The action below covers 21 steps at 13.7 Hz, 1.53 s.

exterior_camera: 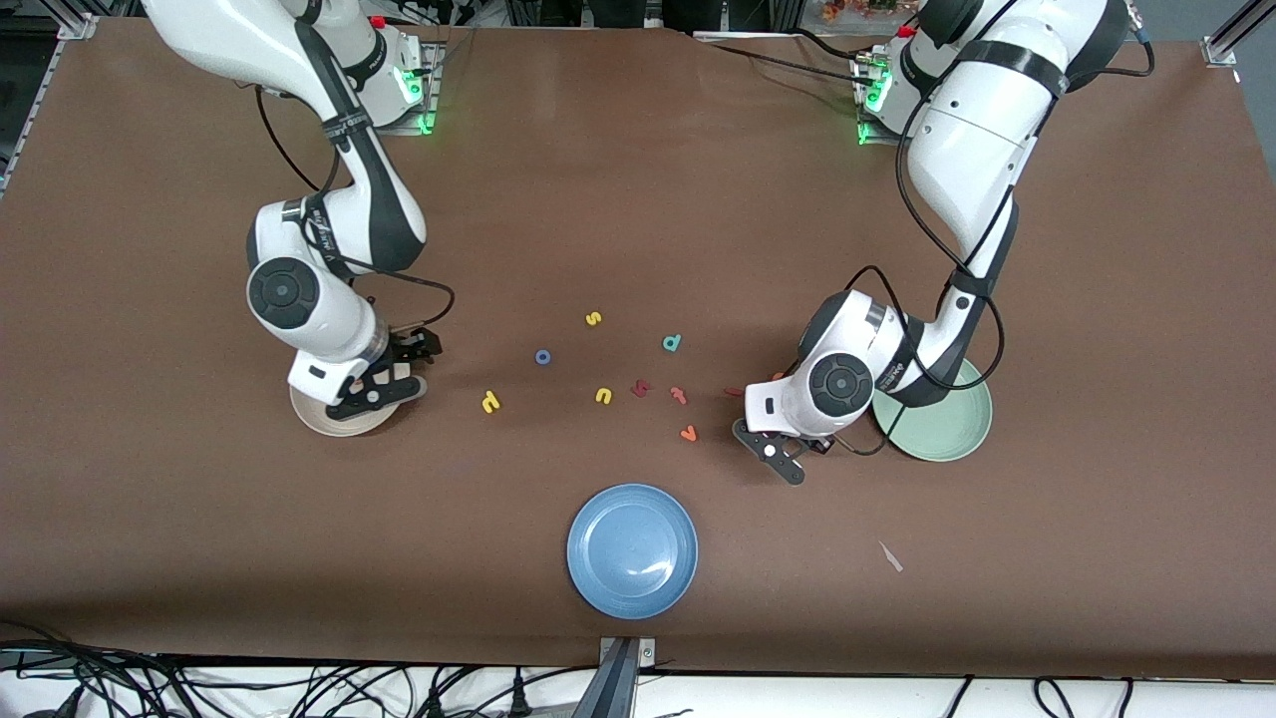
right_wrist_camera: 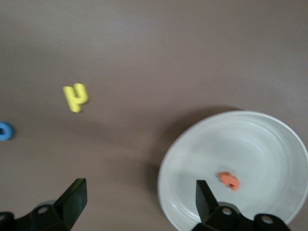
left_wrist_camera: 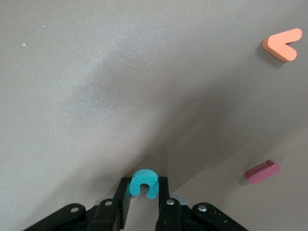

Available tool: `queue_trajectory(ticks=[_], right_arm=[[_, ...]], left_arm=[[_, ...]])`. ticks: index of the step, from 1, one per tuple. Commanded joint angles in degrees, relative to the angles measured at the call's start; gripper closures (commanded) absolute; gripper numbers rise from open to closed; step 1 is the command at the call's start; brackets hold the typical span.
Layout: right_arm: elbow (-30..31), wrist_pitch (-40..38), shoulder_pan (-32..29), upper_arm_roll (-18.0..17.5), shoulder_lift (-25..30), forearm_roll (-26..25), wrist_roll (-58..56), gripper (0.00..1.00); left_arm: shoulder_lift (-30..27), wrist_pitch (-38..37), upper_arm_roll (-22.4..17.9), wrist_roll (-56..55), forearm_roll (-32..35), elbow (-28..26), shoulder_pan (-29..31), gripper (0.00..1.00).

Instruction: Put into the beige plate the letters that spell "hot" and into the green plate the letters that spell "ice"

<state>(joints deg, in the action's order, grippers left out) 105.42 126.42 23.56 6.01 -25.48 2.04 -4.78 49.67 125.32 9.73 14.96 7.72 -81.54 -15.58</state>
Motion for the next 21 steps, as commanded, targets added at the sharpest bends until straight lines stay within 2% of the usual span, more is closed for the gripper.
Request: queue_trajectory(ticks=[1, 4, 7, 12, 15, 18, 21], right_arm=[[-5.6, -1.6, -0.2, -1.7, -4.8, 0.9, -1.5, 0.00], [-10.8, -1.3, -0.2, -3.1, -10.0, 0.7, -1.9, 0.00], [-15.2, -1.0, 0.0, -4.9, -15.0, 0.3, -1.8, 0.00], [-16.6, 3.5, 0.2, -5.8, -17.8, 0.2, -6.0, 0.00], [-16.6, 5.2, 0.2, -5.8, -18.3, 0.2, -7.4, 0.01], [-16.2, 5.7, 0.0, -5.8, -18.6, 0.2, -9.2, 0.05], [-14.6, 8.0, -0.3, -5.8, -18.6, 0.2, -10.3, 0.09]], left_arm=[[1.4, 0.2, -0.2, 0.4, 1.3, 2.0, -0.4, 0.91], [-0.9, -1.3, -0.2, 0.3, 1.8, 1.8, 0.5, 0.91], [-3.3, -11.9, -0.2, 0.7, 1.8, 1.7, 3.2, 0.91], [-6.1, -26.0, -0.2, 2.2, 1.9, 1.6, 8.5, 0.91], [-6.0, -26.8, -0.4, 7.0, 3.0, 0.8, 12.0, 0.91], [-5.3, -25.1, -0.3, 11.7, 8.9, 0.6, 14.0, 0.89], [-4.6, -21.6, -0.3, 11.7, 9.2, -1.5, 13.7, 0.81]])
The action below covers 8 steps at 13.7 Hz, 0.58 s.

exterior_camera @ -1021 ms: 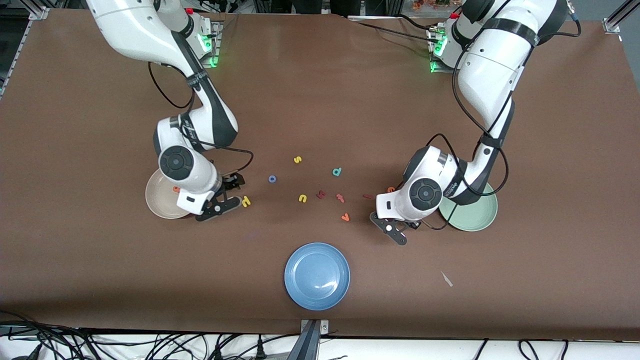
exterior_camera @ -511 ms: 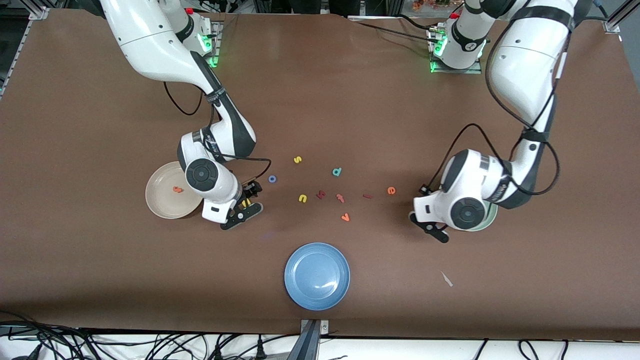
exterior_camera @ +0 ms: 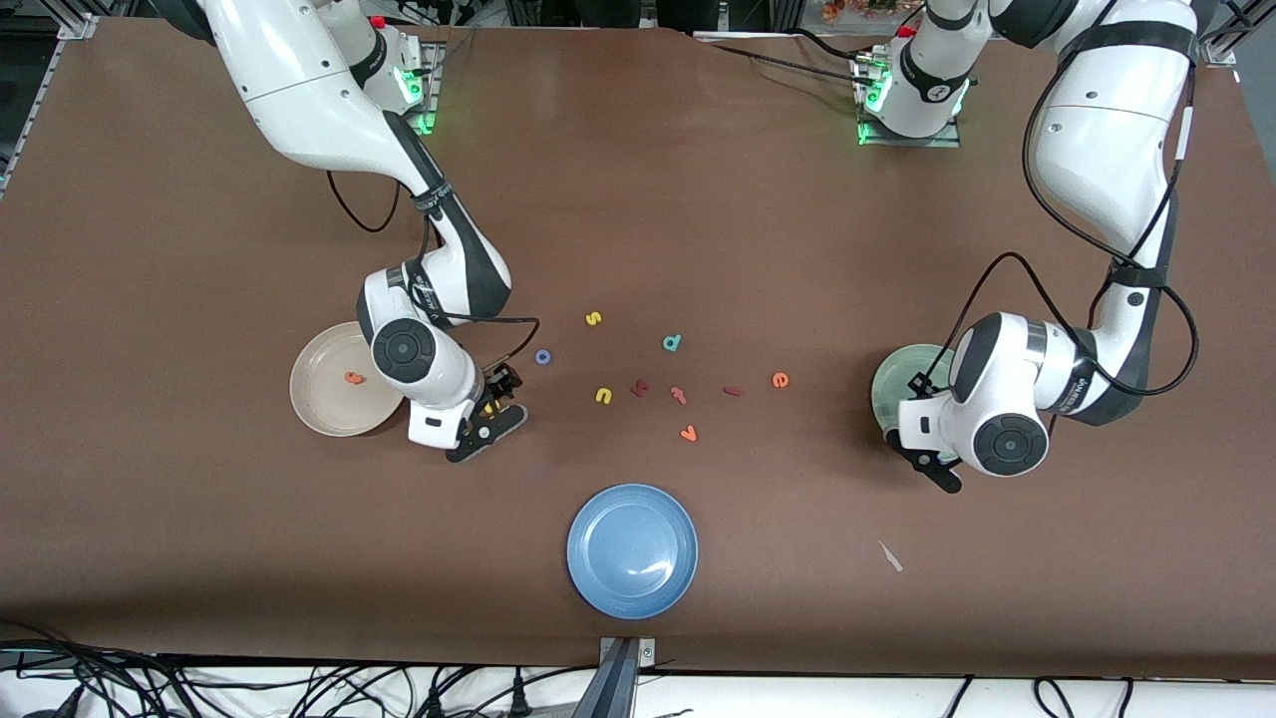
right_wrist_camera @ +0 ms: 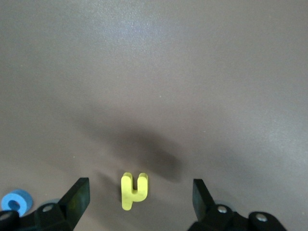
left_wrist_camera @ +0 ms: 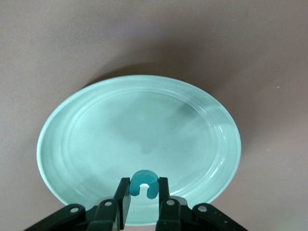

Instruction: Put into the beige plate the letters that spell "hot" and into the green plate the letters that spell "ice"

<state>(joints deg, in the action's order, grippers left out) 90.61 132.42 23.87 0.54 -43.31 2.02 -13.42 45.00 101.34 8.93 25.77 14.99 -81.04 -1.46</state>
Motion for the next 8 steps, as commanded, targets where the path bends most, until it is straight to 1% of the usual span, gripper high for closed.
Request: queue_trajectory(ticks=[1, 2, 4, 5, 6, 7, 8], right_arm=[[0.9, 3.3, -0.6, -0.4, -0.8, 0.2, -1.7, 0.12], [1.1, 3.8, -0.4, -0.4, -0.8, 0.3, -1.7, 0.16], [1.3, 3.8, -0.4, -0.4, -0.8, 0.2, -1.7, 0.22], [1.3, 3.8, -0.4, -0.4, -0.8, 0.2, -1.7, 0.25], [1.3, 3.6, -0.3, -0.4, -0.8, 0.2, -1.7, 0.32], [1.2, 3.4, -0.2, -0.4, -0.8, 0.2, -1.7, 0.36], [1.3, 3.4, -0.2, -0.4, -0.8, 0.3, -1.6, 0.36]], left_arm=[[0.3, 3.7, 0.5, 0.5, 2.0, -3.4, -0.5, 0.80], [0.3, 6.1, 0.5, 0.3, 2.0, -5.3, -0.4, 0.80], [0.1, 7.4, 0.5, 0.4, 2.0, -6.1, -0.3, 0.78], [-0.2, 7.0, 0.5, 0.4, 2.0, -5.8, -0.6, 0.55], [-0.4, 6.9, 0.6, 0.3, 2.0, -5.8, -0.6, 0.05], [-0.7, 6.8, 0.6, 0.9, 2.0, -5.6, -0.6, 0.00], [-1.1, 6.5, 0.7, 0.9, 2.0, -5.5, -0.6, 0.00]])
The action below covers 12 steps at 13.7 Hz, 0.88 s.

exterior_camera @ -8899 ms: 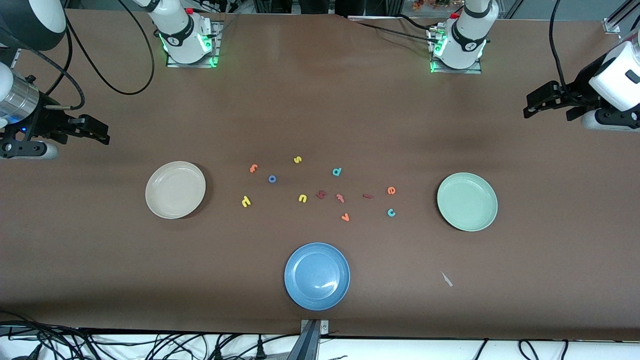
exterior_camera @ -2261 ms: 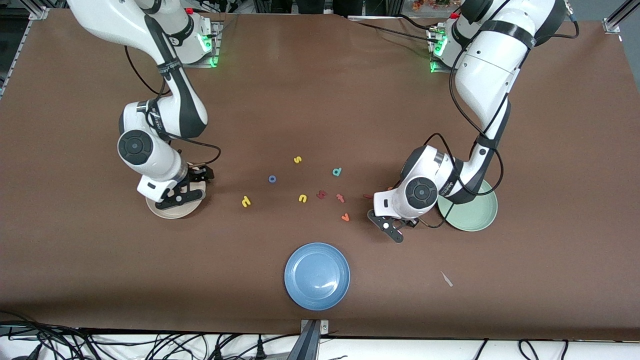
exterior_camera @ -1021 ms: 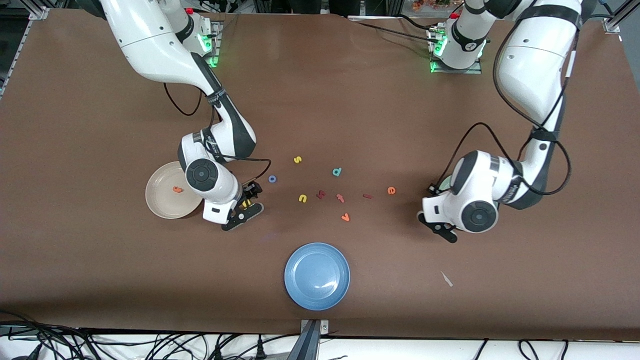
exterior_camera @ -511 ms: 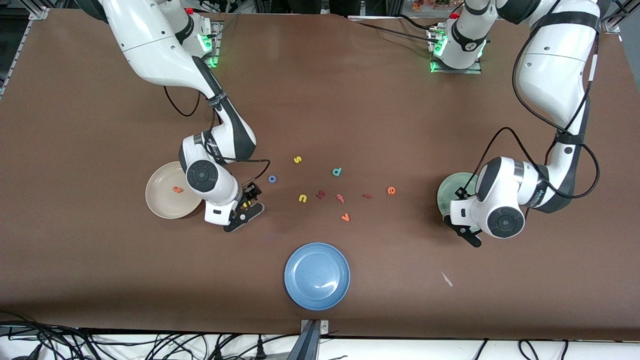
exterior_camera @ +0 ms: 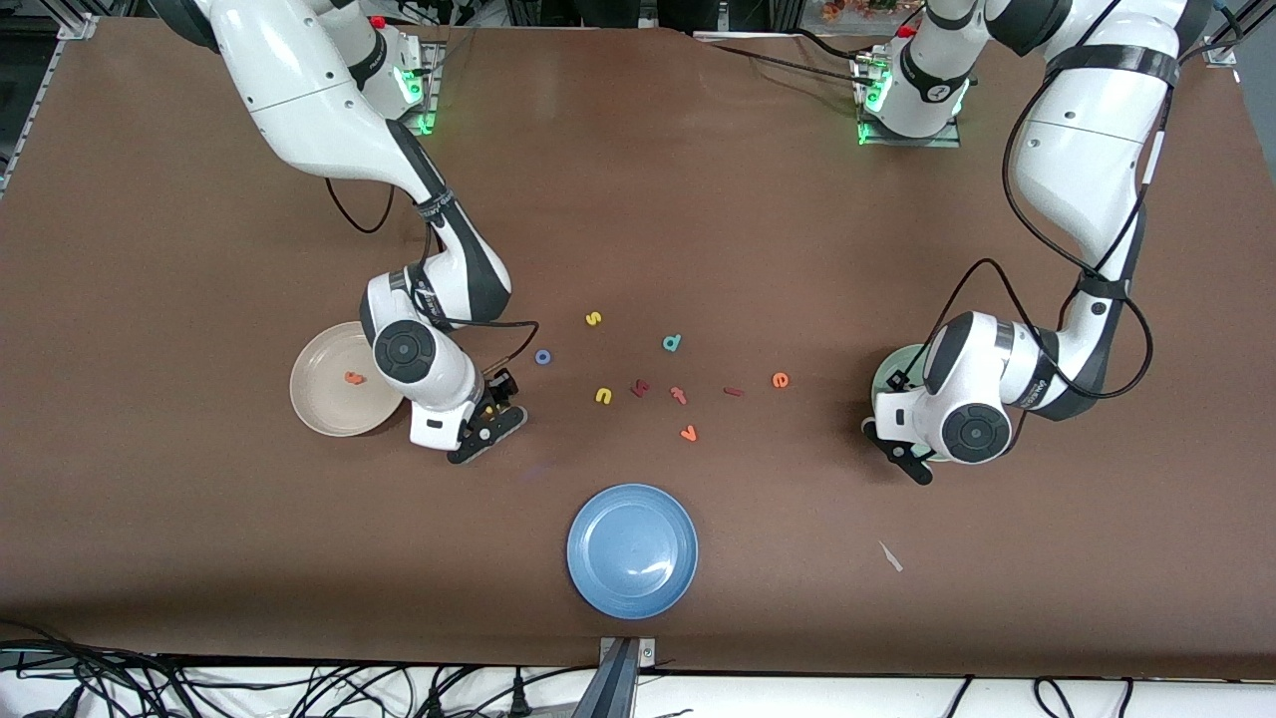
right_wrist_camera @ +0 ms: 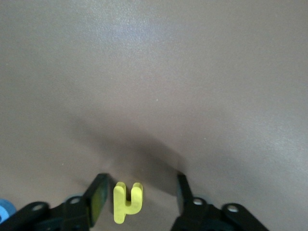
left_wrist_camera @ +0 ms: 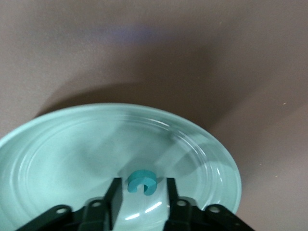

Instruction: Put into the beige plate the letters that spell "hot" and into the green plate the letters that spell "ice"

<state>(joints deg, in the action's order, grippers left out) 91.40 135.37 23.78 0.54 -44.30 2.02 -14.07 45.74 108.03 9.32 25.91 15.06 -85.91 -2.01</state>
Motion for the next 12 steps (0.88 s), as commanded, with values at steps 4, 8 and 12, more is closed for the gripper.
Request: queue_trajectory(ticks=[4, 8, 12], right_arm=[[1.4, 0.2, 0.1, -0.4, 0.4, 0.3, -0.5, 0.39], [1.6, 0.2, 0.1, -0.4, 0.4, 0.4, 0.0, 0.40], [1.8, 0.0, 0.1, -0.4, 0.5, 0.7, 0.3, 0.51]], left_arm=[[-4.4, -2.6, 2.2, -1.0, 0.7, -0.1, -0.5, 0.00], [-4.8, -3.4, 7.8, -21.5, -4.1, -0.4, -1.9, 0.00], [-3.1, 0.9, 8.7, -38.9, -8.6, -0.7, -5.6, 0.01]])
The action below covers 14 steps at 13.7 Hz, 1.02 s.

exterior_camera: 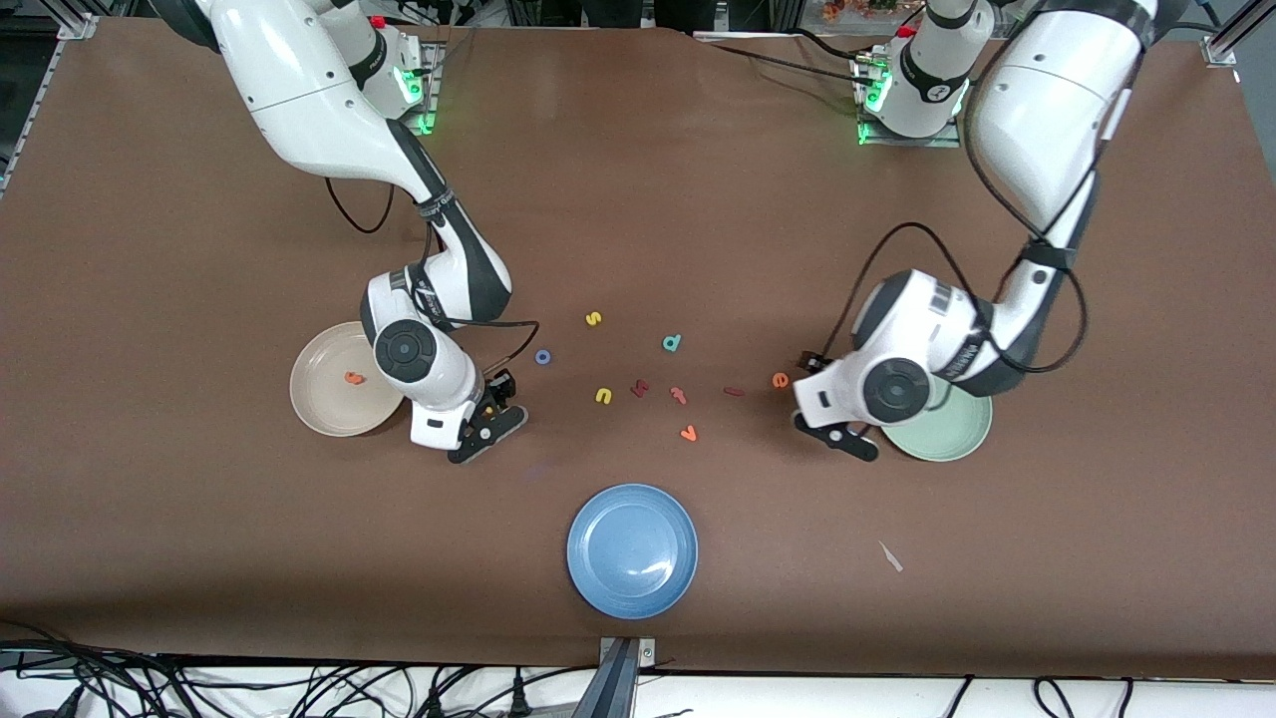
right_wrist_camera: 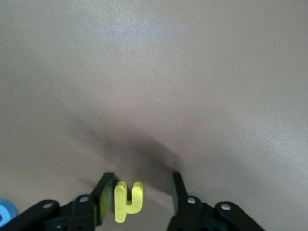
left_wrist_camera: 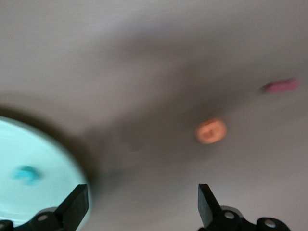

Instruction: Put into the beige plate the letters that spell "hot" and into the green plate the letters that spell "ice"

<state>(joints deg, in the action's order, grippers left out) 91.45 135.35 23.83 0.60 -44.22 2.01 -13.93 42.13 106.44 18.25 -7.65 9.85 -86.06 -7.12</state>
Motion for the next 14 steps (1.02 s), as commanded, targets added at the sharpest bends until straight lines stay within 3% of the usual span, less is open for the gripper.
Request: queue_trajectory(ticks=[1, 6, 14], right_arm=[[1.8, 0.0, 0.1, -0.4, 0.5, 0.7, 0.1, 0.55], [1.7, 0.0, 0.3, -0.5, 0.5, 0.8, 2.2, 0.63], [1.6, 0.0, 0.3, -0.7, 0.5, 0.8, 2.8, 0.70]], left_arm=[[1.0, 4.1, -0.2, -6.8, -5.3, -0.8, -0.4, 0.02], [3.1, 7.1, -0.2, -13.2, -6.1, -0.9, -1.8, 0.24], [5.8, 10.0, -0.3, -16.6, -5.3, -0.8, -3.4, 0.46]])
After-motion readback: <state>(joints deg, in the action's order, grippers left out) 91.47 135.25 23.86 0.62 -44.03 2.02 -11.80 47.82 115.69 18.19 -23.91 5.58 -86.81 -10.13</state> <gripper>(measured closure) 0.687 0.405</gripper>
